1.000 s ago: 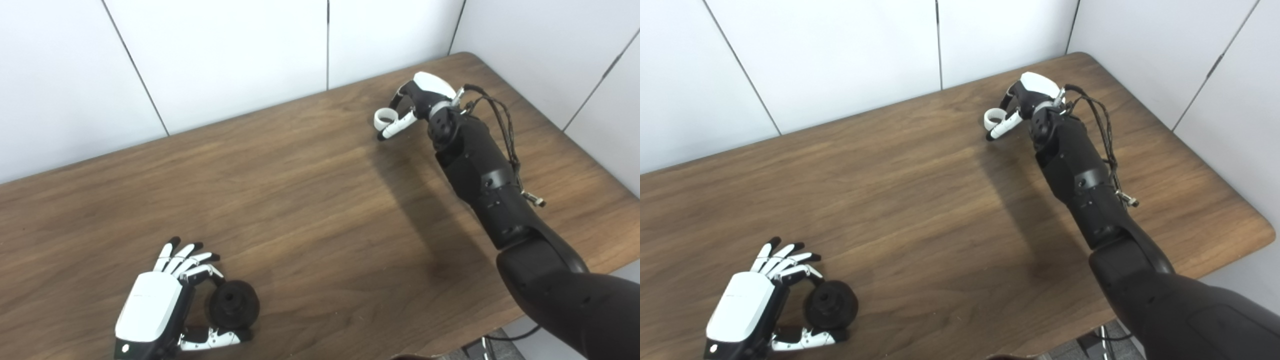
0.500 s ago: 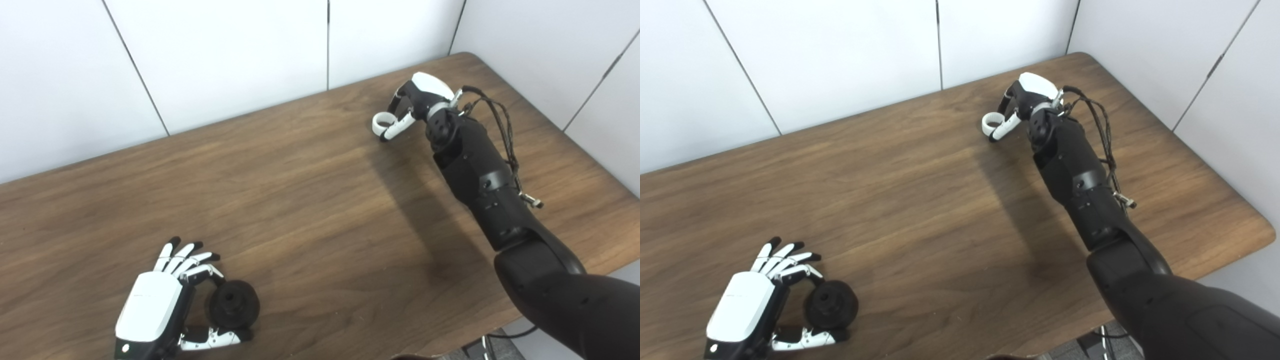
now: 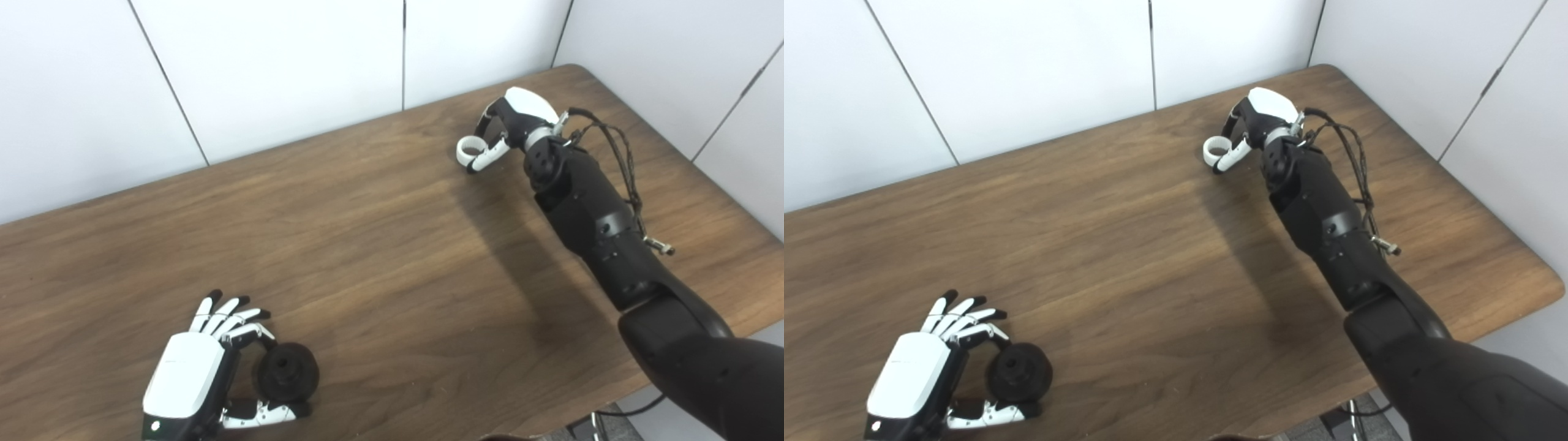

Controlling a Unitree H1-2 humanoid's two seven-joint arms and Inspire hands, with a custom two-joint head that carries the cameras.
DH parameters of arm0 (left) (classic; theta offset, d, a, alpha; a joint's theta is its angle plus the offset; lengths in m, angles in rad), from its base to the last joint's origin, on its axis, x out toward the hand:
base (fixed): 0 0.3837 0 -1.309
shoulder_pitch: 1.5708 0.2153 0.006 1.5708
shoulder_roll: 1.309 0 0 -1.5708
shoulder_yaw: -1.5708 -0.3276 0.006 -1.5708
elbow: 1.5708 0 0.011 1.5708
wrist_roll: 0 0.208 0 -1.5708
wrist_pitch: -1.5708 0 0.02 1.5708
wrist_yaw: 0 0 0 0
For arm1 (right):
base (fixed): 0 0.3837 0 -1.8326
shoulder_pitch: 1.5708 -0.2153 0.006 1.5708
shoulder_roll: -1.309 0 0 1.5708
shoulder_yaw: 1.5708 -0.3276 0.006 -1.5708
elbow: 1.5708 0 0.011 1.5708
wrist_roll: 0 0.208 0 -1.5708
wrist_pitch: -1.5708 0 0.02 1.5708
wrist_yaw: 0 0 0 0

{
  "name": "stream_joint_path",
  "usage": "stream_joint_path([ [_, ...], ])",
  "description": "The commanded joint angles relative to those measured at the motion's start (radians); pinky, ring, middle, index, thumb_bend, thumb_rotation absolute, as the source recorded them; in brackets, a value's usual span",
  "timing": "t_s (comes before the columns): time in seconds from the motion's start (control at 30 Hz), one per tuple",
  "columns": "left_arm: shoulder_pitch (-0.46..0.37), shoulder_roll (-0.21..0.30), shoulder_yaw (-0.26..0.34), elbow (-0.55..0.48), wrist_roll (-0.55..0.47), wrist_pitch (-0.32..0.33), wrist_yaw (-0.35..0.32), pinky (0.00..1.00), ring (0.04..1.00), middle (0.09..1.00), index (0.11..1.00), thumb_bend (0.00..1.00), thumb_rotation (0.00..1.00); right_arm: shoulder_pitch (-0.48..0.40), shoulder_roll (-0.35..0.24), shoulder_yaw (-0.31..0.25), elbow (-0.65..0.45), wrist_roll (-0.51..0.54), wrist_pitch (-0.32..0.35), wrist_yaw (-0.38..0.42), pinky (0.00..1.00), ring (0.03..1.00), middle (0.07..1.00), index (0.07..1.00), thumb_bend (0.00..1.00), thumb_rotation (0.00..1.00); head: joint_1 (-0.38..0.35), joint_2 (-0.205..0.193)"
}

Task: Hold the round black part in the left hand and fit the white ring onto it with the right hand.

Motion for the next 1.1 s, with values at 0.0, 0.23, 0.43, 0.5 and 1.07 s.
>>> stream_joint_path([
  [0.0,0.002,0.009,-0.005,-0.005,0.022,0.012,-0.014,1.0,0.894,0.779,0.484,0.52,0.05,-0.026,-0.037,0.002,-0.072,0.009,-0.004,0.01,1.0,0.97,0.861,0.486,0.52,0.13,0.009,0.0],
  [0.23,0.004,-0.006,-0.02,0.0,0.05,0.013,0.0,1.0,0.883,0.775,0.484,0.52,0.05,0.015,-0.064,0.034,-0.215,0.027,-0.015,0.069,1.0,0.952,0.839,0.486,0.52,0.14,0.069,0.006],
  [0.43,0.004,-0.021,-0.036,0.01,0.071,0.018,0.019,1.0,0.884,0.778,0.484,0.52,0.06,0.048,-0.072,0.078,-0.363,0.044,-0.024,0.12,1.0,0.951,0.837,0.485,0.52,0.14,0.135,0.011],
  [0.5,0.005,-0.027,-0.042,0.013,0.074,0.019,0.027,1.0,0.888,0.78,0.484,0.52,0.05,0.056,-0.068,0.086,-0.401,0.053,-0.024,0.13,1.0,0.952,0.836,0.485,0.52,0.14,0.162,0.014],
  [1.07,0.002,-0.088,-0.107,0.005,0.127,0.093,0.021,1.0,0.92,0.803,0.485,0.52,0.06,0.121,-0.01,0.217,-0.77,0.06,-0.012,0.344,1.0,0.938,0.83,0.482,0.53,0.14,0.38,0.052],
])
